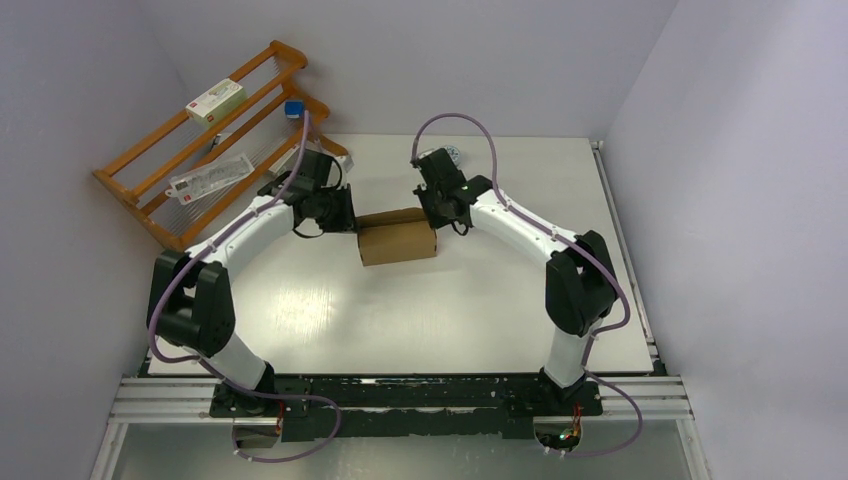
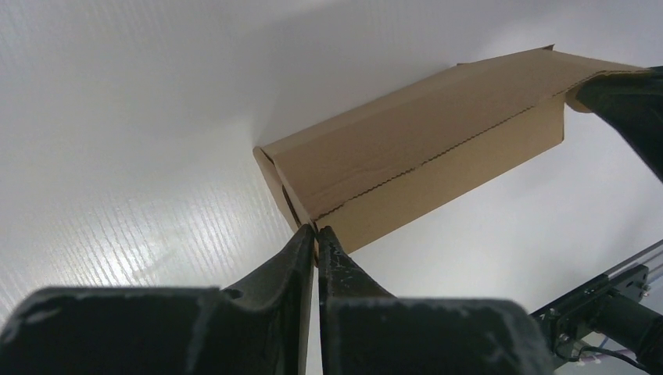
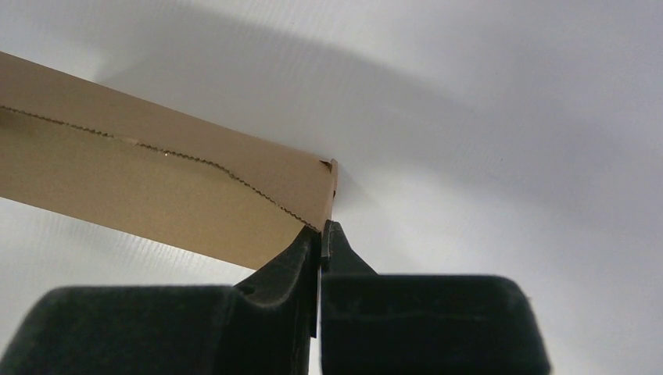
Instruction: Fold the paper box
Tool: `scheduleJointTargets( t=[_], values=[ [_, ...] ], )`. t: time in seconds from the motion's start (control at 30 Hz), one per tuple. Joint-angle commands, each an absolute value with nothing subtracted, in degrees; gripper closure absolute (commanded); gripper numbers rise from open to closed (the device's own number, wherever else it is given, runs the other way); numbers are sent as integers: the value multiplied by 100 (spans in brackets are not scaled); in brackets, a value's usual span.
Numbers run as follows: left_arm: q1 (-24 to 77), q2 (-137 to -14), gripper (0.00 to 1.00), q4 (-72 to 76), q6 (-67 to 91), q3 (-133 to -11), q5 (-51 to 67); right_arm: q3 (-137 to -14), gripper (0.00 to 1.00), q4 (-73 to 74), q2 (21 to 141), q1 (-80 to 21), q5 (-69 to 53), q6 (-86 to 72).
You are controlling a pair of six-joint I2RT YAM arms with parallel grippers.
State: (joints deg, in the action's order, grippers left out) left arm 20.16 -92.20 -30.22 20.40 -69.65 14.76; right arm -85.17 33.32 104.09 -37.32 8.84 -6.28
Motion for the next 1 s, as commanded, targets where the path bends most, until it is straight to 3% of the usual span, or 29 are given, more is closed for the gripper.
scheduleJointTargets(
  t=[0.0, 0.47, 0.97],
  values=[
    [2250, -9171, 88, -2960, 2092, -6709, 1292, -8798, 100, 3388, 10565, -3708, 222, -1005],
    [2503, -9193, 87, -3041, 2075, -6709, 742, -9338, 100, 3974, 10964, -3345, -678, -1608],
    [2531, -9169, 88, -3009, 2078, -6702, 709, -9112, 100, 3955, 10939, -3278, -272, -1516]
  ],
)
